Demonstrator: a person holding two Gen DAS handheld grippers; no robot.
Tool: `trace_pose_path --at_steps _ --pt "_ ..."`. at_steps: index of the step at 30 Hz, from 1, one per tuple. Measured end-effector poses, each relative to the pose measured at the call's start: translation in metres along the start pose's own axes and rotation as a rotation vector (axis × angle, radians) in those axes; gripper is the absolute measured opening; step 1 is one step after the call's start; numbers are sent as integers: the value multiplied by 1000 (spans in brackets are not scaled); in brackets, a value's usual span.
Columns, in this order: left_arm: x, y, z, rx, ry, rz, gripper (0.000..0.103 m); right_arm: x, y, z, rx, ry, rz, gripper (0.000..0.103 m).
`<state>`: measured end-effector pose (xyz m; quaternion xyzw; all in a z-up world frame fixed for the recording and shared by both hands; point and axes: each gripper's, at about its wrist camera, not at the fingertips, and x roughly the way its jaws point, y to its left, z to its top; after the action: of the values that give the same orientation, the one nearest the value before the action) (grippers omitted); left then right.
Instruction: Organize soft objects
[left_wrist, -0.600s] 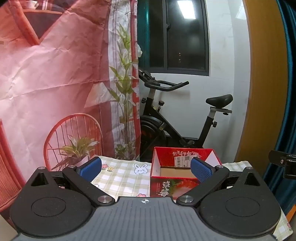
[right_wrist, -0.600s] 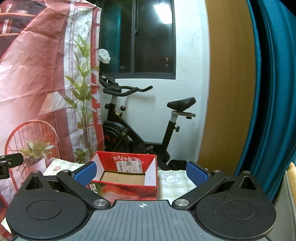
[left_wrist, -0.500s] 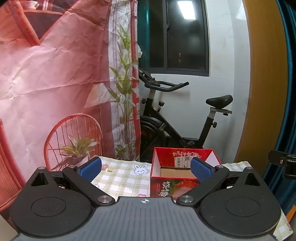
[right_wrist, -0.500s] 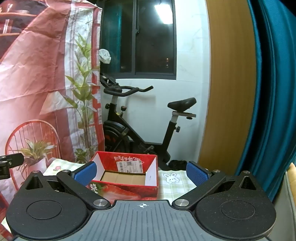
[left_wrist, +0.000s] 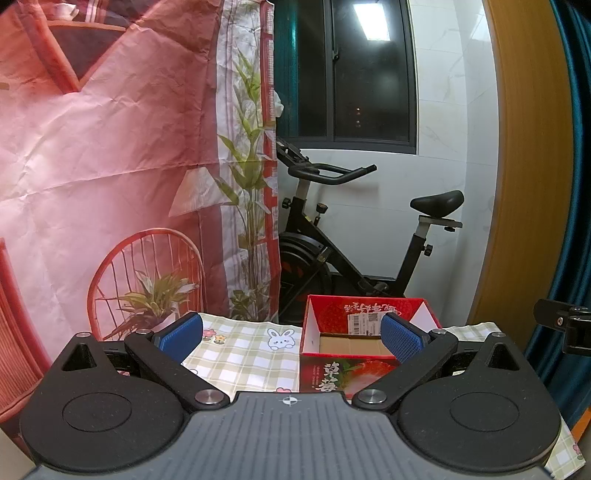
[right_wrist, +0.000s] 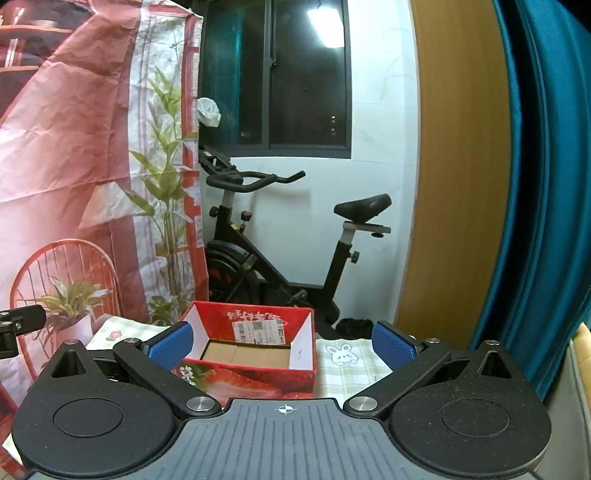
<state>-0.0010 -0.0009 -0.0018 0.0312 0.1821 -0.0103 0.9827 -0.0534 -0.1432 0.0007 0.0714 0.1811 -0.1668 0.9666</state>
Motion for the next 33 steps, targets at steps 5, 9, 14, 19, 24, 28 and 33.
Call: trace_pose_path --at_steps 5,9,14,19,24,28,33 --pt "0 1 0 -2 0 0 103 0 0 0 0 0 0 103" --pt "0 1 1 -3 0 1 103 0 0 -1 1 -1 0 103" --pt "0 1 0 -3 -1 0 103 0 0 -1 1 -2 1 103" --pt "0 1 1 -2 -1 1 103 0 0 -1 1 -2 0 103" --pt "0 1 1 -3 -1 1 103 0 0 -1 2 -2 0 103" --pt "0 1 1 -3 0 0 103 0 -1 -1 1 -3 1 103" --pt "0 1 1 -2 -1 1 103 -2 2 -1 2 -3 1 103"
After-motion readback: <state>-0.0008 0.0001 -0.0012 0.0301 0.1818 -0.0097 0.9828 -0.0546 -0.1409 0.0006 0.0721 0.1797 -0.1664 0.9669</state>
